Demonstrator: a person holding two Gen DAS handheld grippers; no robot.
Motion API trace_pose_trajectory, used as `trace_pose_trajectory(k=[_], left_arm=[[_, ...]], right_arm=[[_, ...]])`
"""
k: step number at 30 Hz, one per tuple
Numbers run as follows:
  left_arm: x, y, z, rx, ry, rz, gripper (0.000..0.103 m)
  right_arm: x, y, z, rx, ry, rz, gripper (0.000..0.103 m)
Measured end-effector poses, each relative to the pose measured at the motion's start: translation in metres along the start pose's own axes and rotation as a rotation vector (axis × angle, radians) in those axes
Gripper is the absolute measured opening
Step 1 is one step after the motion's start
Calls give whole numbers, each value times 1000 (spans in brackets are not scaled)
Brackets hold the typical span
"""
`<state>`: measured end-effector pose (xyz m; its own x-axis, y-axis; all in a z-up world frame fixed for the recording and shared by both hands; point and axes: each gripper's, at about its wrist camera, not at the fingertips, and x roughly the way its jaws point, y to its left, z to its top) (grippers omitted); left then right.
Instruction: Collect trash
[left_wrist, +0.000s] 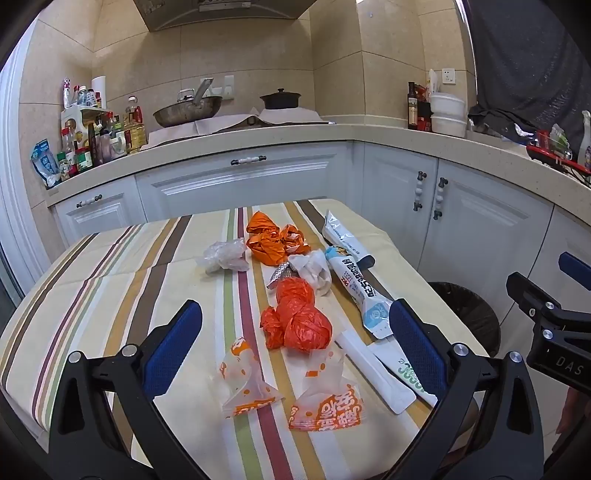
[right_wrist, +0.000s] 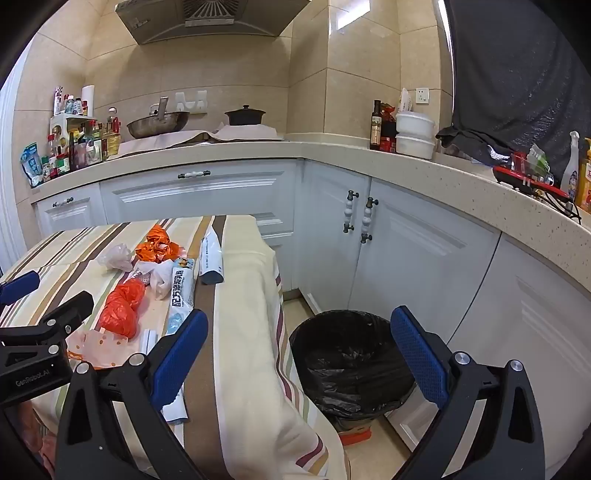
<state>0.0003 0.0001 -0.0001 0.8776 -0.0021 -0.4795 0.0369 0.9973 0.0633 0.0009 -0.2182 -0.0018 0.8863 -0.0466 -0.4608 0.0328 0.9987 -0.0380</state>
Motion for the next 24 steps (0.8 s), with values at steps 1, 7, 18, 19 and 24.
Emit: trace_pose_trajectory(k=[1, 7, 18, 19, 24], left_arm=[[0, 0, 0, -2, 2, -1, 99], [1, 1, 0, -6, 5, -8, 99], [-4, 3, 2, 3, 4, -4, 99], [-4, 1, 1, 3, 3, -4, 99], [-2, -1, -1, 5, 5, -1, 99]], right_arm=[[0, 0, 0, -1, 0, -1, 96], [0, -1, 0, -3, -3, -3, 96], [0, -1, 0, -1, -3, 0, 96], [0, -1, 0, -1, -3, -1, 96], [0, -1, 0, -1, -3, -1, 96]])
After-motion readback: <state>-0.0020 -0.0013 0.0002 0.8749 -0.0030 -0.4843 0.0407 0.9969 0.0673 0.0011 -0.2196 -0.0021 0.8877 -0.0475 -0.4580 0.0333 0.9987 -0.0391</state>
